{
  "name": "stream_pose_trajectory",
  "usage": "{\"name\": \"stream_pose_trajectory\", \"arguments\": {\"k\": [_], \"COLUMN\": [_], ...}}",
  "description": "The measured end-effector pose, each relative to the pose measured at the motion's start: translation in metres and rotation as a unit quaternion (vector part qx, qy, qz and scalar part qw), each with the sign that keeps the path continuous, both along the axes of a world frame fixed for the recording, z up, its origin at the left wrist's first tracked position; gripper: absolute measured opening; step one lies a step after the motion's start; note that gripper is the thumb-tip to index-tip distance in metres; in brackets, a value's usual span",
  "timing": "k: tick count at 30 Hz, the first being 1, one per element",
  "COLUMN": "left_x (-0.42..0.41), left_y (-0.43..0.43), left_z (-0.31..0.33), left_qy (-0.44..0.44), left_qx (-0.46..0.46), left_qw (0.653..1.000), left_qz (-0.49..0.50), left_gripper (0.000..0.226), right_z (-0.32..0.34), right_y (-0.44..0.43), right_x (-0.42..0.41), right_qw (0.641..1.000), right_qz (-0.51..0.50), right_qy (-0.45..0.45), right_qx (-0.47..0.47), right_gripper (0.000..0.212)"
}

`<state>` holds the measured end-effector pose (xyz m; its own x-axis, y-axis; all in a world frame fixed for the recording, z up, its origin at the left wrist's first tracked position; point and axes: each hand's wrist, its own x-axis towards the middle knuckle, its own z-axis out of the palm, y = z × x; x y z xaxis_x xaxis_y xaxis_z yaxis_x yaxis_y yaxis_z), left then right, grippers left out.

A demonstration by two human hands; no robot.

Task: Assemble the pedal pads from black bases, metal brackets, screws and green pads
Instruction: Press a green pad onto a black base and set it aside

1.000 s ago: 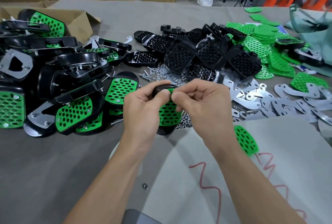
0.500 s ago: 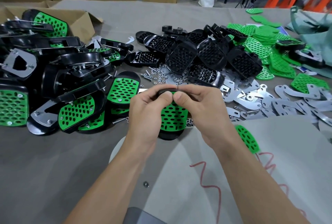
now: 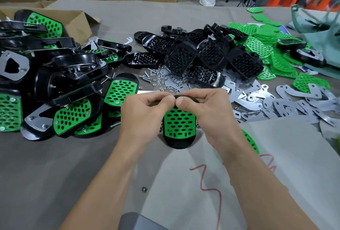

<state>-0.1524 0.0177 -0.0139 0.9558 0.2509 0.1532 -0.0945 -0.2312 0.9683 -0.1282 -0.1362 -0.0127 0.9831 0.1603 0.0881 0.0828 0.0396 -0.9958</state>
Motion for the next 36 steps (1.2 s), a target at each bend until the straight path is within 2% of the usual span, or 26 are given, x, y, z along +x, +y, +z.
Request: {"name": "stream_pose_trajectory", "arguments": {"k": [6, 9, 12, 14, 16, 20, 24, 28, 32, 34, 36], "left_x": [0.0, 0.002, 0.002, 0.001, 0.001, 0.002, 0.004, 0.004, 0.004, 0.005, 0.004], "left_y": [-0.003, -0.004, -0.005, -0.006, -0.006, -0.003, 0.0, 0.0, 0.002, 0.004, 0.004], "left_z": [-0.003, -0.001, -0.003, -0.001, 0.0, -0.005, -0.008, -0.009, -0.008, -0.006, -0.004], "left_qy": [-0.012, 0.002, 0.016, 0.042, 0.046, 0.044, 0.064, 0.085, 0.128, 0.127, 0.123], "left_qx": [0.036, 0.044, -0.028, -0.057, -0.042, 0.013, 0.03, 0.002, -0.007, -0.034, -0.084], "left_qw": [0.998, 0.996, 0.998, 0.997, 0.998, 0.999, 0.996, 0.996, 0.986, 0.984, 0.982], "left_qz": [0.049, 0.076, 0.054, 0.009, -0.008, 0.028, 0.047, 0.007, -0.108, -0.123, -0.114], "left_gripper": [0.015, 0.018, 0.011, 0.016, 0.018, 0.013, 0.021, 0.018, 0.03, 0.03, 0.02], "right_z": [-0.002, -0.002, -0.001, -0.002, -0.005, -0.011, -0.013, -0.006, -0.004, -0.004, -0.003], "right_y": [0.006, 0.0, -0.003, -0.003, -0.002, 0.005, 0.01, 0.001, -0.006, -0.006, -0.002], "right_x": [0.002, 0.003, 0.002, 0.001, -0.001, -0.003, 0.0, 0.003, 0.004, 0.004, 0.003], "right_qw": [0.998, 0.996, 0.995, 0.996, 0.997, 0.995, 0.992, 0.996, 0.995, 0.994, 0.994], "right_qz": [-0.011, 0.035, 0.022, 0.003, -0.012, -0.048, -0.056, -0.005, 0.073, 0.094, 0.092], "right_qy": [0.019, 0.084, 0.09, 0.083, 0.081, 0.081, 0.098, 0.082, 0.058, 0.057, 0.059], "right_qx": [-0.051, -0.008, 0.026, 0.026, 0.016, -0.023, -0.053, -0.029, -0.031, -0.025, -0.026], "right_gripper": [0.007, 0.019, 0.024, 0.026, 0.028, 0.029, 0.022, 0.023, 0.033, 0.038, 0.039]}}
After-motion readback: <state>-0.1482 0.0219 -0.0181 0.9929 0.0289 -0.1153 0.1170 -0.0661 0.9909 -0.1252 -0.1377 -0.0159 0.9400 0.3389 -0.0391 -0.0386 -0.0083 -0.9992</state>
